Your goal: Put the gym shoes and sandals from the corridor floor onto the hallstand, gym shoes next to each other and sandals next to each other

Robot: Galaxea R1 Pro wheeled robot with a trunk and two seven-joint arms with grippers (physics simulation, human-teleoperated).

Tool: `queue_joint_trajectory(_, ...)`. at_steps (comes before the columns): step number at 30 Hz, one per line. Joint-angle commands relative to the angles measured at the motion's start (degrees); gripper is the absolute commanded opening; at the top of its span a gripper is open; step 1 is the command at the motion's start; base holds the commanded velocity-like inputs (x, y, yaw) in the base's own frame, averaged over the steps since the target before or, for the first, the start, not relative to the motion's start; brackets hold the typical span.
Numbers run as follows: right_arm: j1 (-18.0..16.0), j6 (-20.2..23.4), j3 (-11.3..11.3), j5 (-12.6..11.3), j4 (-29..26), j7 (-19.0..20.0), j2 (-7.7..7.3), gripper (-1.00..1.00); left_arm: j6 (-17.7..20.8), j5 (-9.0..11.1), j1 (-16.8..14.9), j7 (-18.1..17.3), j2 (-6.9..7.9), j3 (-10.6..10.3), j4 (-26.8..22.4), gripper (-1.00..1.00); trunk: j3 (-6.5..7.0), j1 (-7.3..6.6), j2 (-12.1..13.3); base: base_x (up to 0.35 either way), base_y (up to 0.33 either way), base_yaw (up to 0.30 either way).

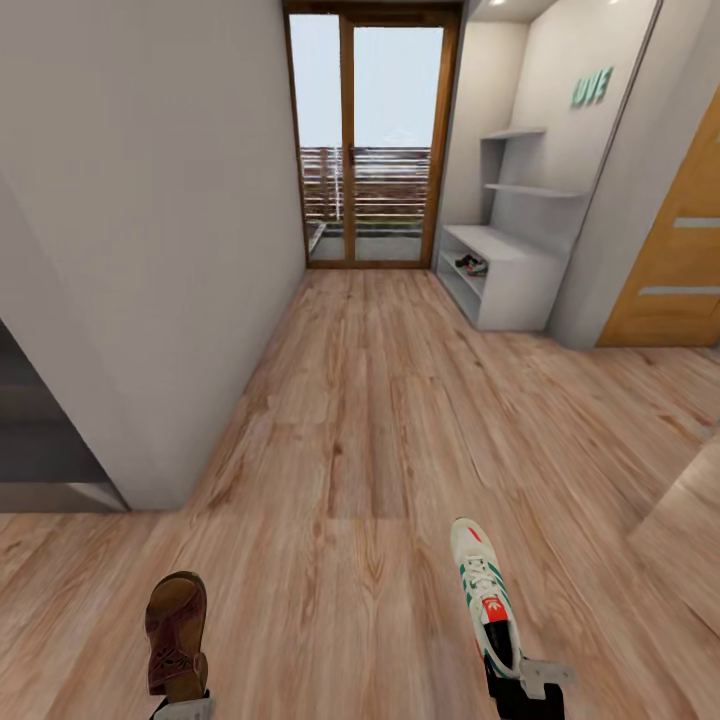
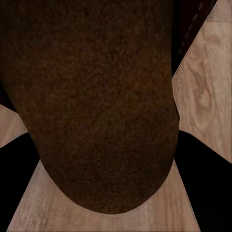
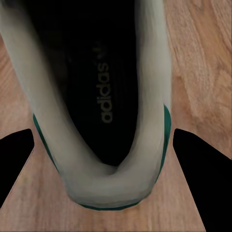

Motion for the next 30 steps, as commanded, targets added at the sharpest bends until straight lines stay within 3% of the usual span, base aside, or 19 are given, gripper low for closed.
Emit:
queue_joint_trajectory(1,0.0,-0.2,0.5,-0.6,0.0,-0.2,-0.04,-1.00,-0.2,-0.1,0.0,-0.5,-0.03,0.5,0.0,-1.00,-0.05,0.02,0.0,0.337,0.000,0.000)
queue_joint_trajectory(30,0.0,-0.2,0.5,-0.6,0.0,-0.2,-0.04,-1.00,-0.2,-0.1,0.0,-0.5,-0.03,0.5,0.0,-1.00,-0.05,0.02,0.0,0.337,0.000,0.000)
